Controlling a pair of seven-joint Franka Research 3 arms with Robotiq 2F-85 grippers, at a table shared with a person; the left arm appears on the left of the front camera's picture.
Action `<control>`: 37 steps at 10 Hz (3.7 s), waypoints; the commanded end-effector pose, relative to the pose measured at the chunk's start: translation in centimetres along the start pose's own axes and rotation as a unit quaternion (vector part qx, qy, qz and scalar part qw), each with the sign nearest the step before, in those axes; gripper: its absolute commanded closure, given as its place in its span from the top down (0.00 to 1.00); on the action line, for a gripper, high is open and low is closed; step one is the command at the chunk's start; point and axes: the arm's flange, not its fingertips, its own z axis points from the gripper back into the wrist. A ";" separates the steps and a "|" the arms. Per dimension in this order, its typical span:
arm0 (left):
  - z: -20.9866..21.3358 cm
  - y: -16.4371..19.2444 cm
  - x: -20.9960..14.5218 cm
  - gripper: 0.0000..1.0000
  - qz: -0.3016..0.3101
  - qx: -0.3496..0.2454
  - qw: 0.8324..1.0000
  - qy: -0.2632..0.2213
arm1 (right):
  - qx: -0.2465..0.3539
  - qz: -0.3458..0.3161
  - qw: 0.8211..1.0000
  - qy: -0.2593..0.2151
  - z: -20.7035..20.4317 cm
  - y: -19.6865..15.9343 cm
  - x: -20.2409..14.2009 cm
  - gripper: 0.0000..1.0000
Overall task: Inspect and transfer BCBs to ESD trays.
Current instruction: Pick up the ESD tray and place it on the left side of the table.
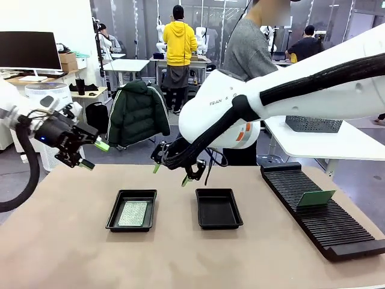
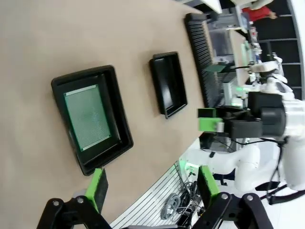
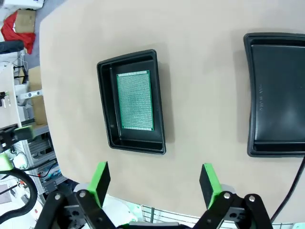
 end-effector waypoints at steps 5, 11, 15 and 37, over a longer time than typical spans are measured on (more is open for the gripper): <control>-7.0 -0.6 -0.7 1.00 0.023 0.140 0.990 -0.001 | 0.041 0.015 0.999 -0.002 2.5 -6.0 0.8 1.00; -12.0 1.3 0.9 1.00 0.013 0.276 0.961 0.002 | 0.040 0.037 0.998 0.012 2.6 -7.2 1.2 1.00; -14.4 2.4 1.4 1.00 0.005 0.325 0.945 0.019 | 0.042 0.043 0.998 0.018 2.1 -7.8 1.0 1.00; -19.2 4.3 1.7 0.84 0.014 0.417 0.908 0.044 | 0.032 0.039 0.999 0.018 1.1 -7.5 1.0 1.00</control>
